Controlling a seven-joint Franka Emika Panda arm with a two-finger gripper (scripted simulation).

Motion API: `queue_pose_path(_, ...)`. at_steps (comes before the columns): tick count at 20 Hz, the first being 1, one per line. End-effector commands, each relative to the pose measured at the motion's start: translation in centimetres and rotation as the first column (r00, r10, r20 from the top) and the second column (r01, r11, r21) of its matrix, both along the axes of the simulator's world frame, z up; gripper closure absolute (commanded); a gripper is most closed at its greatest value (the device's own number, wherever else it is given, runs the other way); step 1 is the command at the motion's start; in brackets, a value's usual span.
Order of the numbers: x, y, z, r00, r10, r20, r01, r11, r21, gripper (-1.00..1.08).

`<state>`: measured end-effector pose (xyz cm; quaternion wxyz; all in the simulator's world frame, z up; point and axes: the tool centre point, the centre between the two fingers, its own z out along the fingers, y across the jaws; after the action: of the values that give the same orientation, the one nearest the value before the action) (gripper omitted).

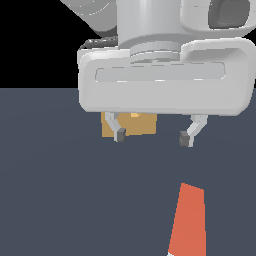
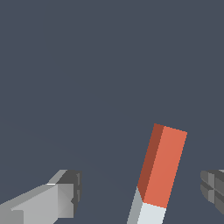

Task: Insert the peg into the horizontal hole in a box.

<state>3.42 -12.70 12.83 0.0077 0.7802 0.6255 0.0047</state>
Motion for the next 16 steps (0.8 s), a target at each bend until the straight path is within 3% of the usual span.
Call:
queue_pose_path(1, 0.3, -3.5, -1.5, 0.998, -0.067, -0.004, 0.067, 0.998, 0.001, -0.92)
queue_pose_path(8, 0.3, -10.7, -4.7, 0.979, -0.205, -0.012, 0.205, 0.979, 0.004, -0.92)
queue_pose_path(16, -0.1, -13.9, -6.1, 0.964, -0.267, -0.017, 0.267, 0.964, 0.006, -0.92)
